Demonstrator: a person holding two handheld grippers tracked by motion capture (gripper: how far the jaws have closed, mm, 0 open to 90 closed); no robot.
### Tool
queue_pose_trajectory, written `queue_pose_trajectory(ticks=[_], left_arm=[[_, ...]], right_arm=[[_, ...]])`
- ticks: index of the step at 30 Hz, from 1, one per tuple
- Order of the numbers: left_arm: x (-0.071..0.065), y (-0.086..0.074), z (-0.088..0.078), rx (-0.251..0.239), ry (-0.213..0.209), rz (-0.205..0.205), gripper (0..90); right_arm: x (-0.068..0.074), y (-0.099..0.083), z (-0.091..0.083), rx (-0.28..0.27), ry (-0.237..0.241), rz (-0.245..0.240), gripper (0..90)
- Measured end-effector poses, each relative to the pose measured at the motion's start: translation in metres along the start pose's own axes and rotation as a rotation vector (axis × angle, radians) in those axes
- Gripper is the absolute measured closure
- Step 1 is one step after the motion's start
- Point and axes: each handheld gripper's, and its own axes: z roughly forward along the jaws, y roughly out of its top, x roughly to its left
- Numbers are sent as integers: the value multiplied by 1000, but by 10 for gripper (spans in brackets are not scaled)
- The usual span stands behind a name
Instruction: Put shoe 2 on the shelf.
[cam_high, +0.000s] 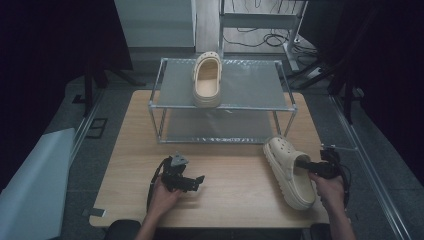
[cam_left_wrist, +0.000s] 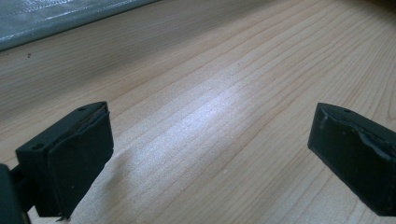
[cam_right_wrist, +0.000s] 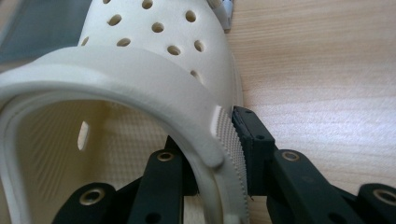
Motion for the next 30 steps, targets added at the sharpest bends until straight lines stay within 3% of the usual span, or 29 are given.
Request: queue_pose_trajectory(ticks=[1,7,17,25,30], left_arm=[[0,0,0,0,-2,2,4],[1,1,0,-2,3,3,4],[1,1,-1,-5,6,2,5],[1,0,-2,-7,4,1,4],[1,0,-2,-4,0,5,0]], right_arm=[[-6,0,-1,-3,29,37,733],[-16,-3,1,-4,160,131,746],[-8,-3,-3,-12,218,132,747],[7,5,-15,-19,270,135,747],[21,11,-23,-17,311,113,747]])
